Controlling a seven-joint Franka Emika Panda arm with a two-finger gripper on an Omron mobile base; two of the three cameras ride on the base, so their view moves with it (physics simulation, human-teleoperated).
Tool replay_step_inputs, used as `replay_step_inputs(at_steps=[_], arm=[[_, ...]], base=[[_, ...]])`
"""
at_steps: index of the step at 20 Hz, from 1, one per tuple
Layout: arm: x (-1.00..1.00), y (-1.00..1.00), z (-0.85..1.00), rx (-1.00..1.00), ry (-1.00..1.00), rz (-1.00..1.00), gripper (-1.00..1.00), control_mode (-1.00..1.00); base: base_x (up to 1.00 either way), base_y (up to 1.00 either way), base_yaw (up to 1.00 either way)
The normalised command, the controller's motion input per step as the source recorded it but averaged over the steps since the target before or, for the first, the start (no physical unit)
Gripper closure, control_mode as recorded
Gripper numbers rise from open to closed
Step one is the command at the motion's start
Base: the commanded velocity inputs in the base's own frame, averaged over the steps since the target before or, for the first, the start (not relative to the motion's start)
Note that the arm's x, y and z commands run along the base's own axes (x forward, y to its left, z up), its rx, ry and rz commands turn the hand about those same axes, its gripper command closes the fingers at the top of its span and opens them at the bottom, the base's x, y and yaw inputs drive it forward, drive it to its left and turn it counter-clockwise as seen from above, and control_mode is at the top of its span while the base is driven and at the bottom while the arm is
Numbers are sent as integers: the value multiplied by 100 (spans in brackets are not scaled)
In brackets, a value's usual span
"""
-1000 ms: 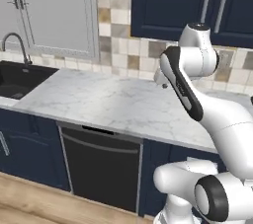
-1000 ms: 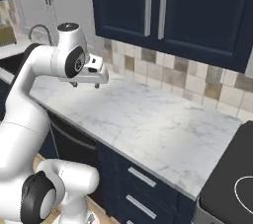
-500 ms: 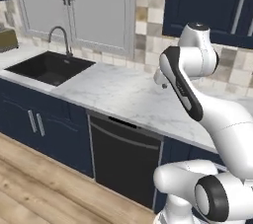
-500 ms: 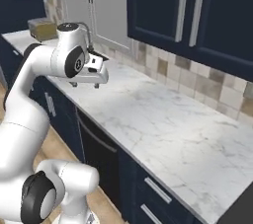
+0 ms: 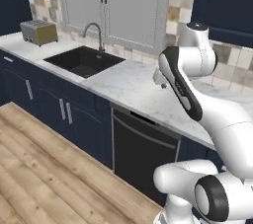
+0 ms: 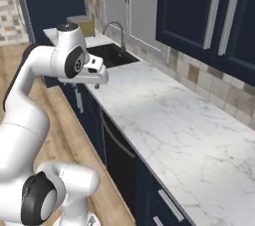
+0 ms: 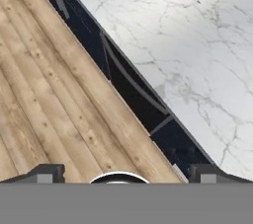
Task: Open the dishwasher door and pull out the top rack.
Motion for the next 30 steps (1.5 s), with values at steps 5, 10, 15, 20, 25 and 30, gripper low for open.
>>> replay_step_inputs(at_steps=[5, 10, 15, 20, 25, 30], arm=[[0, 0, 0, 0, 0, 0, -100, 100], [0, 0, 0, 0, 0, 0, -100, 100], [0, 0, 0, 0, 0, 0, -100, 100], [-1, -1, -3, 0, 0, 0, -100, -100], [1, 0, -34, -3, 0, 0, -100, -100], [1, 9, -39, -11, 0, 0, -100, -100]], base=[[-29, -26, 27], [-18, -22, 25], [-1, -6, 4], [-6, -9, 0], [0, 0, 0], [0, 0, 0]])
